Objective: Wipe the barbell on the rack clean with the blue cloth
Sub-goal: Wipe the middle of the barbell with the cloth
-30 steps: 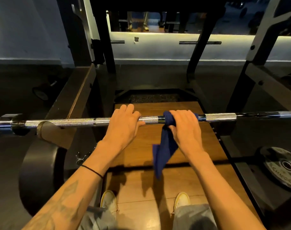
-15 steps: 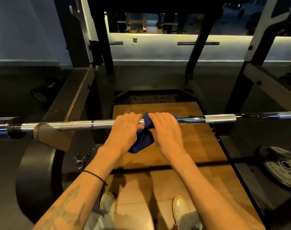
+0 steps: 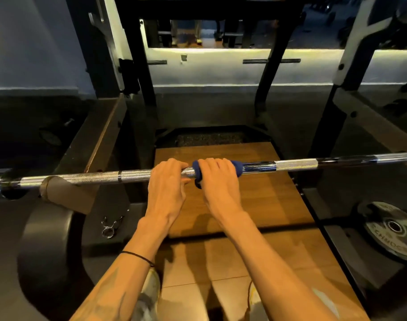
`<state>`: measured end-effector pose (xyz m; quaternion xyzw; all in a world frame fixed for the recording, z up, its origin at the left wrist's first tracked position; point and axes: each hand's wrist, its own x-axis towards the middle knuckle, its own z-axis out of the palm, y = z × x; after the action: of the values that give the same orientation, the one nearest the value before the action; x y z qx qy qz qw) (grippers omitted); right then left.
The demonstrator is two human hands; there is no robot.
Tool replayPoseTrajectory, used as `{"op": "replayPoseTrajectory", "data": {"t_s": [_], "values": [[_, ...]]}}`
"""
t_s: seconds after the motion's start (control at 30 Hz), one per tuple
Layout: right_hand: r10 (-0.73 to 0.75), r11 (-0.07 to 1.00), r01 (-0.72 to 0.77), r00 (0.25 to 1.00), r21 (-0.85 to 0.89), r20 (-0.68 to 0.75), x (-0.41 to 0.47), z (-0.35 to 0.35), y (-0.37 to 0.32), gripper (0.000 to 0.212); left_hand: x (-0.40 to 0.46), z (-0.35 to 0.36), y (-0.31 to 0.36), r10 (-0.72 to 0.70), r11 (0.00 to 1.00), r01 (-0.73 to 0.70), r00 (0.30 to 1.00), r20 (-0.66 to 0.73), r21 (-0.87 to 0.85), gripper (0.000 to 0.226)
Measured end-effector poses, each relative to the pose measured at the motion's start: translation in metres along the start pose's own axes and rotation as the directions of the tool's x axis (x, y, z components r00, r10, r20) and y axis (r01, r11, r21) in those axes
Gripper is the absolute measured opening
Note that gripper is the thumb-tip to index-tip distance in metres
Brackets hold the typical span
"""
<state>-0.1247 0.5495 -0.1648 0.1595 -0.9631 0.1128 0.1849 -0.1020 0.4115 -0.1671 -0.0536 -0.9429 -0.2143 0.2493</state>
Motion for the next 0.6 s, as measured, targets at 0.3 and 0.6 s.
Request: {"op": "replayPoseTrajectory", "data": {"t_s": [0.3,0.6], "values": [[0.054,0.999,-0.054,0.998,0.001,-0.031,-0.014,-0.029,0.081,0.030,0.007,-0.009,-0.005,0.033,0.999,-0.033,0.999,0.002,0.021,0.029],[0.155,0.986,-0.144,0.978,-0.085,0.139,0.008,-0.029,0.037,0.016,0.007,-0.001,0.020,-0.084,0.980,0.107,0.987,-0.136,0.169,0.025]]}}
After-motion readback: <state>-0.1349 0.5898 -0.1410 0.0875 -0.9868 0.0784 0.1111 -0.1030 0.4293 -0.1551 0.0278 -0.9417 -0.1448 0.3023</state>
